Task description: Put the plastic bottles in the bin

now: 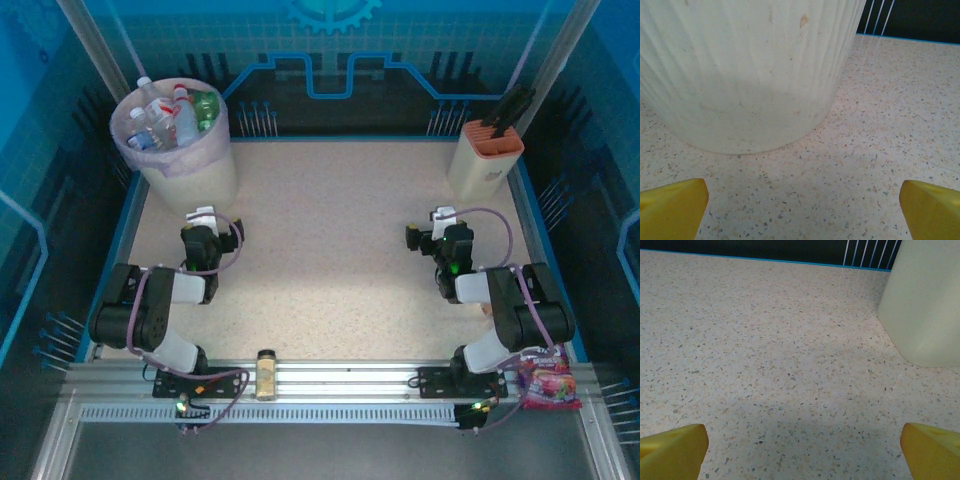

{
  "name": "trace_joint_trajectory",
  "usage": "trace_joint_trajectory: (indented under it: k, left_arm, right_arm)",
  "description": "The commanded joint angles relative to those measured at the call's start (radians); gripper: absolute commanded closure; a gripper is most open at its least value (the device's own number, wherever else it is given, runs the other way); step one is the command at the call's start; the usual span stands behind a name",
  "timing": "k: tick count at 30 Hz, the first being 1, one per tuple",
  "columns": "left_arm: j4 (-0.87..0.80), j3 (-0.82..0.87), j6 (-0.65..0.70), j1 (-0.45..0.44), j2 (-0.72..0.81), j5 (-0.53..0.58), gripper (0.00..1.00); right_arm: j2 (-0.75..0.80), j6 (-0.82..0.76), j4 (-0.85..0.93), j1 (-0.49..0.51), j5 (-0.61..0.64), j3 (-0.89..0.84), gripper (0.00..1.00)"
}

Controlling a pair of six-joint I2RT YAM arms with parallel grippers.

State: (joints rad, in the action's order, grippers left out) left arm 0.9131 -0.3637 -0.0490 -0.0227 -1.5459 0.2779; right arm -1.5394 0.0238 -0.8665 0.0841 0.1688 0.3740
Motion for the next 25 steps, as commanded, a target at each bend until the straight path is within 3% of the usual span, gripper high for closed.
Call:
trace_joint_trajectory:
  k: [1, 25]
  left_arm:
    - [0.041, 0.002, 0.008, -0.001, -0.003, -0.019, 0.01]
    - [0.041, 0.002, 0.008, -0.002, -0.004, -0.02, 0.01]
  right_arm:
    - [-0.001, -0.017, -0.051, -0.003, 0.006, 0.011, 0.0]
    - [-0.004, -0.021, -0.048, -0.001, 0.006, 0.014, 0.0]
